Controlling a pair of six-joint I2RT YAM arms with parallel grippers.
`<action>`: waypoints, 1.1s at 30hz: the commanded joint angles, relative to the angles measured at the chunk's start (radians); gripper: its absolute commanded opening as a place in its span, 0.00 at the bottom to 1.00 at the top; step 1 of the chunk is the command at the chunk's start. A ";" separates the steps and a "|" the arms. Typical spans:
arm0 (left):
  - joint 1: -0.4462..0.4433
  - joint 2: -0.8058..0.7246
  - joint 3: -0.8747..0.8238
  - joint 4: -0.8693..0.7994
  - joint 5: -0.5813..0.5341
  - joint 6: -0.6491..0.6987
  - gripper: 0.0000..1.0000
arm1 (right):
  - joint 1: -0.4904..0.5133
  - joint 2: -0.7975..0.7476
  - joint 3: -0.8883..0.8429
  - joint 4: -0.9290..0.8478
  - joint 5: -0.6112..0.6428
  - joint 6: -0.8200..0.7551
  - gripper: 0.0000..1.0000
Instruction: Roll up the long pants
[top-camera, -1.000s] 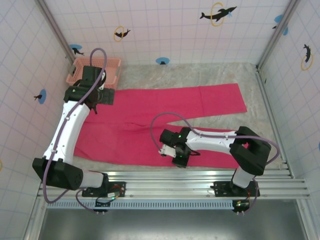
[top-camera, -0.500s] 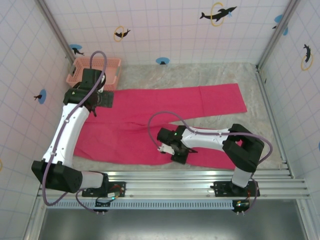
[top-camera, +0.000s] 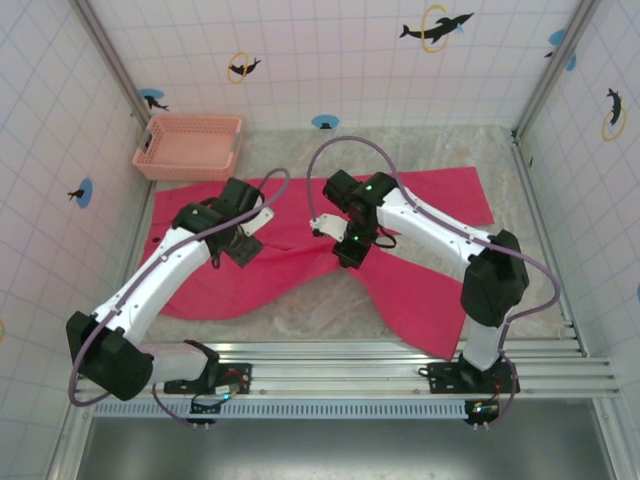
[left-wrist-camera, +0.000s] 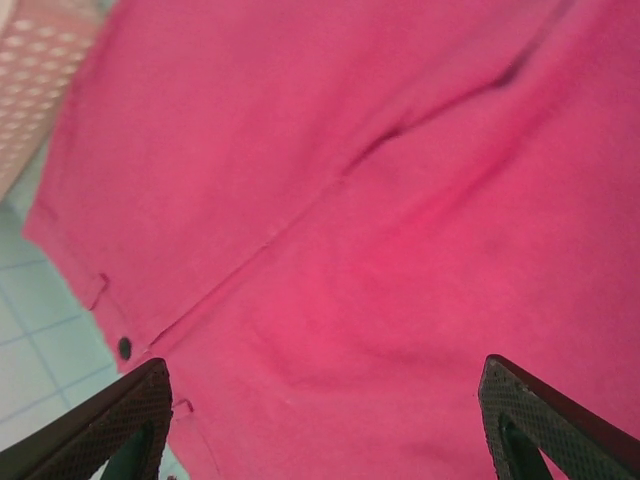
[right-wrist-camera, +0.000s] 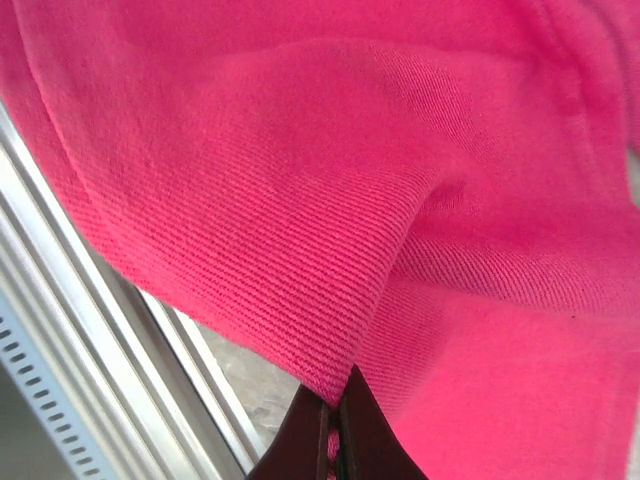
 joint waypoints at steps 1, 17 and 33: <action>-0.011 -0.032 -0.031 -0.039 0.075 0.030 0.82 | -0.029 0.031 0.041 -0.064 -0.080 -0.016 0.01; -0.071 -0.023 -0.098 -0.035 0.289 -0.008 0.82 | -0.186 0.069 0.140 0.032 -0.237 0.095 0.00; -0.075 0.174 -0.093 -0.041 0.162 -0.053 0.53 | -0.255 0.065 0.178 0.038 -0.288 0.107 0.00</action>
